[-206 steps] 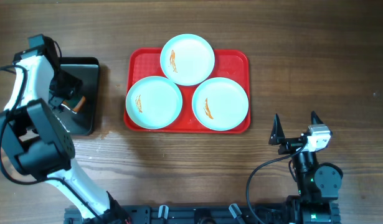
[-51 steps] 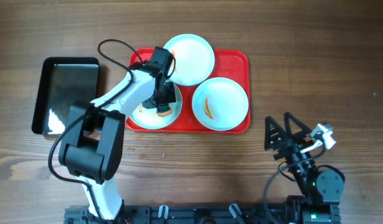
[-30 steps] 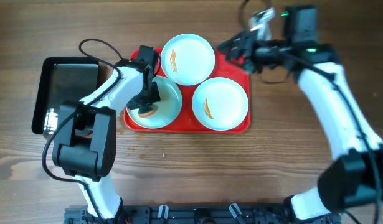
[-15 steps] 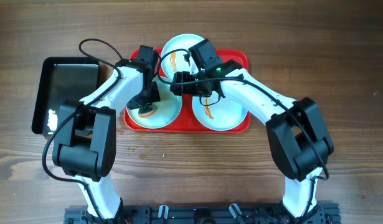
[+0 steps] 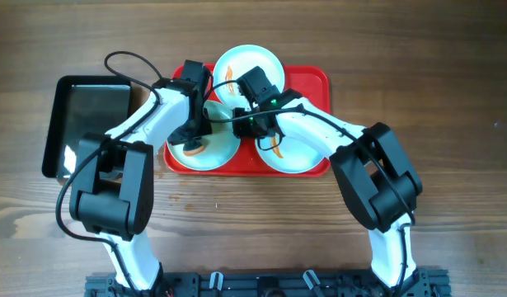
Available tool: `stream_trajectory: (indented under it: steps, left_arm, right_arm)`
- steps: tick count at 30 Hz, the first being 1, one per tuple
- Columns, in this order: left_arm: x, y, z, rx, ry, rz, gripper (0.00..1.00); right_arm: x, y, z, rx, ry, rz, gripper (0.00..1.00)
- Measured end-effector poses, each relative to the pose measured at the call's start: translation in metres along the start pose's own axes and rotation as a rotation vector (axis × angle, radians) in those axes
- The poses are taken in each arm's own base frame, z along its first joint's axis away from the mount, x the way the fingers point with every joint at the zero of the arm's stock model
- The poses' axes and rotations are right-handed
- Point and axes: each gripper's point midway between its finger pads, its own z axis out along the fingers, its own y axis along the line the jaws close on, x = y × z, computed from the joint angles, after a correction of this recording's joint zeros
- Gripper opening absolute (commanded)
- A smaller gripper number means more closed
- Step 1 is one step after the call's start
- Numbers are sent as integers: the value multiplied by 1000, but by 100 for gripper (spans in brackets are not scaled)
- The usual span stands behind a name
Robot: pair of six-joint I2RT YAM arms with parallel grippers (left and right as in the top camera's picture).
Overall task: Clean dirty plates on tray and stack at the side
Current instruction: 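Reach the right gripper to the top plate's rim, then grip the top plate rim with the right gripper while left scrubs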
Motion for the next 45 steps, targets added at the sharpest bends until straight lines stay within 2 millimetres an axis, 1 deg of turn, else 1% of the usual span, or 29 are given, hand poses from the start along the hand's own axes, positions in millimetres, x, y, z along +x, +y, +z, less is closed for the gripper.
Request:
stream_trajectory:
  steps: [2,7,11,13,14,15,16,18,19,21,22,24,25,26,32,35,37,39,41,43,45]
  left_arm:
    - [-2,-5,0,35,0,-6,4]
    - [-8,-25,-1,157,-5,-9,4]
    - [-8,-31,-2,189,1,-4,4]
    - [-9,-40,-4,229,-2,2,4]
    - [-9,-43,-4,239,-6,6,6]
    - [-9,-49,-5,255,-13,16,10]
    - [-9,-55,-6,267,-22,27,10]
    - [-7,-62,-7,268,-32,50,6]
    - [-7,-59,-7,252,-32,50,4]
    - [1,-47,-4,180,-11,58,4]
    - [4,-41,-4,149,-2,60,6]
    - [5,-31,-3,84,-9,68,22]
    - [6,-27,-2,59,-18,73,10]
    - [6,-22,-1,34,-29,75,4]
    - [7,7,0,-114,-67,77,4]
    - [3,20,1,-145,-68,57,4]
    - [0,34,3,-156,-55,21,4]
    - [2,36,2,-138,-39,8,4]
    - [3,31,-5,-92,-33,0,4]
    - [0,22,-18,-27,-53,-8,4]
    - [-5,3,-40,108,-90,-16,4]
  right_arm:
    - [0,-1,1,15,-7,21,5]
    - [2,1,3,68,-39,10,5]
    - [3,5,4,83,-55,-2,4]
    - [3,5,4,88,-60,13,4]
    - [3,5,4,89,-61,17,4]
    - [3,5,4,90,-61,18,4]
    - [3,5,4,90,-61,21,4]
    - [3,4,4,91,-60,22,5]
    - [3,4,4,92,-60,22,4]
    - [4,6,4,90,-58,19,4]
    - [5,6,4,91,-58,16,4]
    - [5,7,4,91,-57,15,4]
    - [5,7,4,91,-57,15,4]
    - [5,7,4,92,-58,15,4]
    - [5,6,4,93,-56,7,5]
    - [5,7,4,93,-56,7,4]
    - [6,6,4,95,-54,8,4]
    - [7,8,4,94,-53,5,4]
    - [7,8,4,93,-53,3,4]
    - [9,10,5,92,-51,-2,4]
    - [9,10,5,92,-51,-1,4]
